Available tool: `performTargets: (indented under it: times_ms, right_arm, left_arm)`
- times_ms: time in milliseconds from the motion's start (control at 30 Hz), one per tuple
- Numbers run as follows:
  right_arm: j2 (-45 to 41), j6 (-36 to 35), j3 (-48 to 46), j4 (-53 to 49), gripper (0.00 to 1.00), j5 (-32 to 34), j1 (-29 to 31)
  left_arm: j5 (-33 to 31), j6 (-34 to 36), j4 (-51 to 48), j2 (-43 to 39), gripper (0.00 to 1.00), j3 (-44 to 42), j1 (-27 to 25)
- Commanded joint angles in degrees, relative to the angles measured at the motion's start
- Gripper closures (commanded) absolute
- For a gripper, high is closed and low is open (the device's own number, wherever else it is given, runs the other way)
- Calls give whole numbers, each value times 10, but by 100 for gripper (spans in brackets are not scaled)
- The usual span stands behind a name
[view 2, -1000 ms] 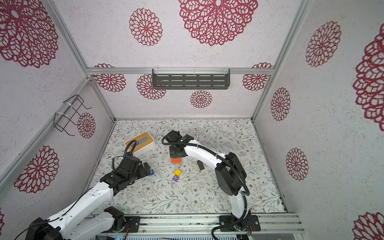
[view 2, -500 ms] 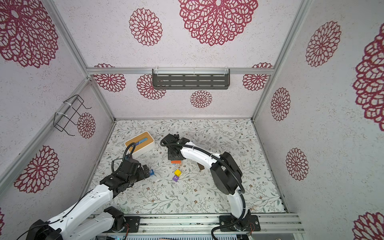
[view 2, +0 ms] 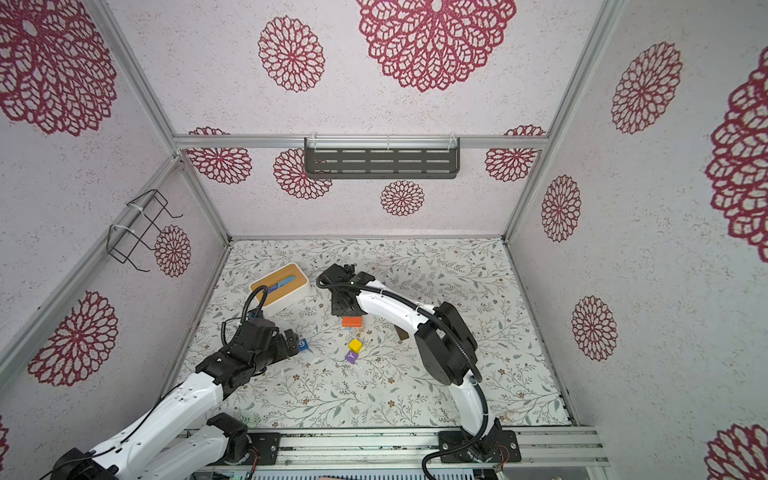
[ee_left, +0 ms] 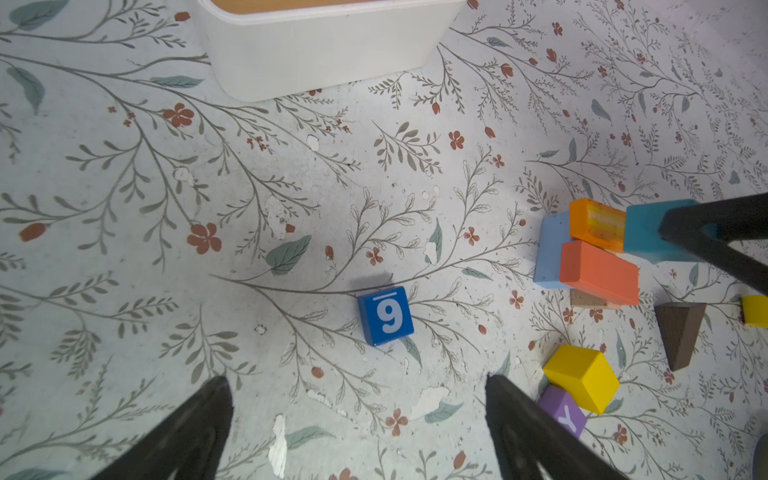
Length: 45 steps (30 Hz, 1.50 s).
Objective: Build the wood block tower
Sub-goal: 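Carry the teal cube with the right gripper over the block structure, then lower the teal cube onto the structure beside the orange block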
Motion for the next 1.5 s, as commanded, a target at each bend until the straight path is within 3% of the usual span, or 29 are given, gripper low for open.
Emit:
performTargets:
  times_ms: [0, 1467]
  right_arm:
    - [3, 7, 18, -18, 73, 18, 3]
    - [7, 7, 29, -35, 74, 4, 9]
  left_arm:
    - [-1, 2, 9, -5, 3, -6, 4]
    - [0, 3, 9, -1, 3, -8, 7]
